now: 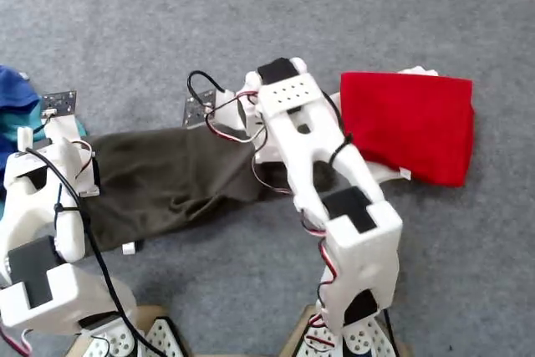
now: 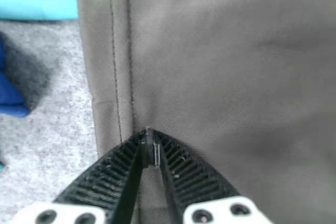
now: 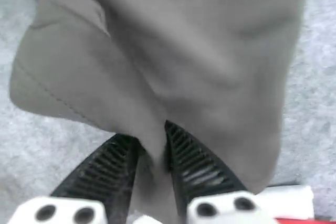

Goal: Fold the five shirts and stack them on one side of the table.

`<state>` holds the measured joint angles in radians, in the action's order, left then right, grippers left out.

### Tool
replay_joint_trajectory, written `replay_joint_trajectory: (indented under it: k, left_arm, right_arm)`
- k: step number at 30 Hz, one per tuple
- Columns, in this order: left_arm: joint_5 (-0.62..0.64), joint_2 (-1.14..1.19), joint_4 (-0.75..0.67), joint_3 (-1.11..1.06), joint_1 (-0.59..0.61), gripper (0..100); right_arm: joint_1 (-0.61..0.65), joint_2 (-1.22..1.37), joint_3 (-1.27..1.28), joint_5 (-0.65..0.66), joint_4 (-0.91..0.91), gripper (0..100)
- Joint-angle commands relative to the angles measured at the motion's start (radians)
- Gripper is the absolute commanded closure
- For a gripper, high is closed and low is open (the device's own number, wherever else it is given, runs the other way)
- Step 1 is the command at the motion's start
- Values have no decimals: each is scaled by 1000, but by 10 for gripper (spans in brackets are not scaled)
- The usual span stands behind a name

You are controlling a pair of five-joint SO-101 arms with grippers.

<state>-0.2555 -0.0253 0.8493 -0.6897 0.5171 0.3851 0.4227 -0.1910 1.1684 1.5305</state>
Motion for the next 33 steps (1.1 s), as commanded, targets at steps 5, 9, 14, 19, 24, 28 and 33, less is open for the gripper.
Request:
replay_joint_trajectory:
  k: [5,9,14,19,24,28,33]
  left_arm:
    - [9,5,0,30,1,968]
    - [9,5,0,30,1,968]
    - [9,5,0,28,1,968]
    - [9,5,0,28,1,968]
    - [9,5,2,28,1,968]
    - [9,5,3,27,1,968]
    - [9,5,2,27,5,968]
  right_arm:
    - [-46,36,-194,-218,5,642]
    - [-75,-4,-269,-327,94,662]
    - [-75,-102,-234,-345,233,961]
    - [-58,-213,15,-356,221,974]
    - [-58,-209,237,-358,-32,982]
    - [-77,-150,277,-358,-209,982]
    - [-74,-110,232,-356,-288,982]
